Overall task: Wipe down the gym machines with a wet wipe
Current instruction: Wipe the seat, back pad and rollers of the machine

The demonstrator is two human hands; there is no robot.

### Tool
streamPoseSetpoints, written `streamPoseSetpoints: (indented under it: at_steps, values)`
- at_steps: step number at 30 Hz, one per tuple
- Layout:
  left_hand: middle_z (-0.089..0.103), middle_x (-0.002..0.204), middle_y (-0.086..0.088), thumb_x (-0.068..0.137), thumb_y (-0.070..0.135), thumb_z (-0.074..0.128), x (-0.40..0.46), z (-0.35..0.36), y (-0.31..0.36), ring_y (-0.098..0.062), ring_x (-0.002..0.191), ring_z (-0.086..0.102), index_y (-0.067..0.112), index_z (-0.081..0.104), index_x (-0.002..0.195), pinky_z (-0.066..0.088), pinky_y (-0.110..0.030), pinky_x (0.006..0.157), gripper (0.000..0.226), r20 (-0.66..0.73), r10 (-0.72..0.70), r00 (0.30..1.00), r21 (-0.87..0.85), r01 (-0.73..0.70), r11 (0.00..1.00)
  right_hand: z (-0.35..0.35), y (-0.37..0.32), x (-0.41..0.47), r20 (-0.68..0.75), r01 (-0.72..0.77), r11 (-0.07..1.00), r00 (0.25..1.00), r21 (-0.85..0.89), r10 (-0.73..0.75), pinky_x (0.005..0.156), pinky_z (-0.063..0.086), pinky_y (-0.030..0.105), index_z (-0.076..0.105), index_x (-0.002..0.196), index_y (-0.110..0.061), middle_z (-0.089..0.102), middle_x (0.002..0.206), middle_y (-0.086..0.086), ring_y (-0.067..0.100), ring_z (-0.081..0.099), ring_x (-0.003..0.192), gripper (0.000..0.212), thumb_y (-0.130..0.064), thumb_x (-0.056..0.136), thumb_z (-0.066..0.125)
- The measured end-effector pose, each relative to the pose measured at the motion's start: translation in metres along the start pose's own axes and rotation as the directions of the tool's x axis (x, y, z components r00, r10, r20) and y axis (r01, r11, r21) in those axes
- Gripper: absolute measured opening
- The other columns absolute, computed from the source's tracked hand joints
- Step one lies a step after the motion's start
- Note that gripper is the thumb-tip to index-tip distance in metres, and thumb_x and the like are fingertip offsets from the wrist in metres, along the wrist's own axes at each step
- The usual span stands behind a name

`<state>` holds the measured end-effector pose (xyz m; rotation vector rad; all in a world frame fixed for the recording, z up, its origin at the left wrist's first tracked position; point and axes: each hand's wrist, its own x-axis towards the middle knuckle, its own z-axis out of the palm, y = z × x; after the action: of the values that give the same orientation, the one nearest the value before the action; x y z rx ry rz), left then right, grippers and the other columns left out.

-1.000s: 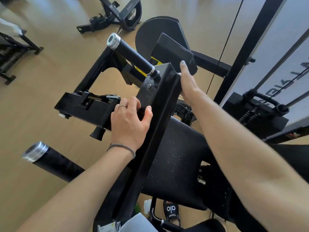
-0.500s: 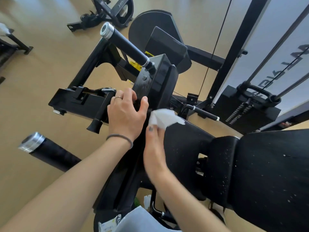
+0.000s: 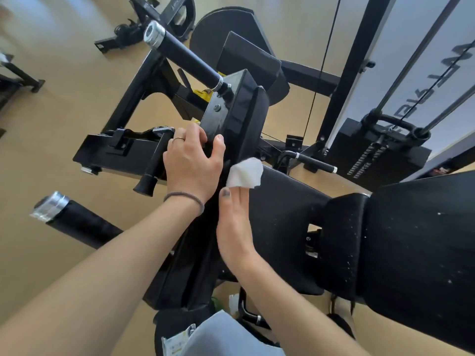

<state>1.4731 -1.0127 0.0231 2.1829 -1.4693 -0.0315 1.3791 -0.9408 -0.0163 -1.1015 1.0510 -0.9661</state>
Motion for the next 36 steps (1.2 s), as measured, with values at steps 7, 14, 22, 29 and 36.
streamPoseSetpoints:
  at_steps: [7,14,22,29,36]
  values:
    - [0.053,0.096,0.0,0.096,0.05,0.048,0.0,0.0,0.001,-0.019,0.087,0.049,0.02,0.049,0.095,0.043,-0.037,0.084,0.031,0.0,-0.008,1.0,0.0,0.008,1.0,-0.011,-0.003,0.042,-0.085,-0.101,0.985,0.99,0.143,0.114,0.115,0.032,0.036,0.039,0.144,-0.039,0.044,0.135,-0.025,-0.012,0.041,0.122,0.043,-0.054,0.104,0.033]
    - [0.051,0.092,0.0,0.096,0.049,0.048,0.0,0.0,0.002,-0.017,0.084,0.047,0.022,0.046,0.092,0.04,-0.034,0.08,0.028,-0.003,0.01,1.0,0.007,-0.01,1.0,0.001,0.012,-0.004,-0.035,-0.105,0.973,0.993,0.204,0.114,0.121,0.028,0.037,0.032,0.143,-0.062,0.038,0.154,-0.026,0.0,0.034,0.144,0.05,-0.066,0.093,0.038]
    - [0.052,0.092,0.0,0.096,0.049,0.049,-0.001,0.0,0.001,-0.017,0.083,0.049,0.017,0.051,0.096,0.04,-0.031,0.077,0.031,-0.005,0.022,1.0,0.029,-0.022,0.999,-0.063,-0.026,0.162,0.152,-0.404,0.76,0.911,0.508,0.383,0.111,0.043,0.048,0.062,0.133,-0.019,0.067,0.132,0.01,0.029,0.06,0.126,0.084,-0.078,0.096,0.015]
    - [0.052,0.093,-0.001,0.096,0.049,0.049,-0.001,0.0,0.001,-0.02,0.084,0.05,0.016,0.051,0.095,0.04,-0.033,0.08,0.033,-0.009,0.02,1.0,0.029,-0.02,0.999,-0.039,0.028,0.043,0.467,-0.7,0.531,0.714,0.478,0.521,0.114,0.042,0.049,0.066,0.135,-0.017,0.067,0.134,0.012,0.031,0.061,0.128,0.091,-0.084,0.092,0.023]
    - [0.054,0.097,-0.002,0.097,0.051,0.047,-0.002,-0.001,0.001,-0.019,0.087,0.049,0.017,0.049,0.096,0.034,-0.03,0.081,0.033,-0.027,0.022,0.999,0.051,-0.021,0.998,-0.038,0.031,-0.043,0.454,-0.7,0.511,0.713,0.499,0.534,0.086,0.045,0.035,0.078,0.094,-0.014,0.069,0.086,0.008,0.023,0.066,0.083,0.087,-0.079,0.094,0.02]
